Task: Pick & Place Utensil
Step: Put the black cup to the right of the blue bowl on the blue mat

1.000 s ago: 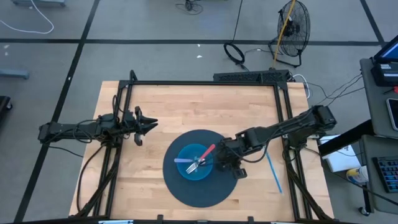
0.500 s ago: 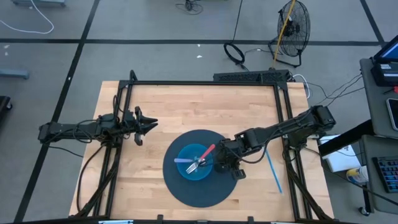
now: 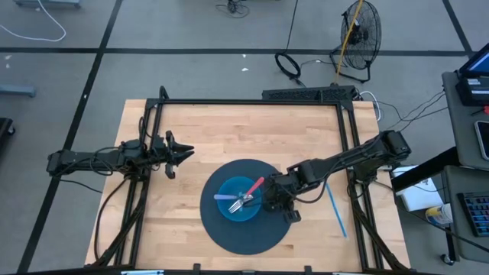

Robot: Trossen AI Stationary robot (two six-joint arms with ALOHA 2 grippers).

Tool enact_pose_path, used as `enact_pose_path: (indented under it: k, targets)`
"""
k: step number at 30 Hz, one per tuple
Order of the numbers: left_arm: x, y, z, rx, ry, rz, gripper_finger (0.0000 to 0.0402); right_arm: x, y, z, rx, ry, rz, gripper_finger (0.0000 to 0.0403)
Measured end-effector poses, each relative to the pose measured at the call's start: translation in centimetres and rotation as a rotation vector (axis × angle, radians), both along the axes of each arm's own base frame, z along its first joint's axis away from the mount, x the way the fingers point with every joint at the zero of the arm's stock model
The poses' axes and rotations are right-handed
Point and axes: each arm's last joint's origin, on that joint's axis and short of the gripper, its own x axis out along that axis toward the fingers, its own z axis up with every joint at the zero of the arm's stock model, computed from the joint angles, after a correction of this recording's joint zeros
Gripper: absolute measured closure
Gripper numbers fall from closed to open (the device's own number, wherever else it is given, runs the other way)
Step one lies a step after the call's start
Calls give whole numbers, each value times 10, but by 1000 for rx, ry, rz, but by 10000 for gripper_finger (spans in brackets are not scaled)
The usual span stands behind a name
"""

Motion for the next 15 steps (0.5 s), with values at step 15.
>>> enact_pose_path:
  k: [15]
  targets:
    - [0, 0, 0, 0, 0, -1, 309, 1, 0, -1, 0, -6, -1, 303]
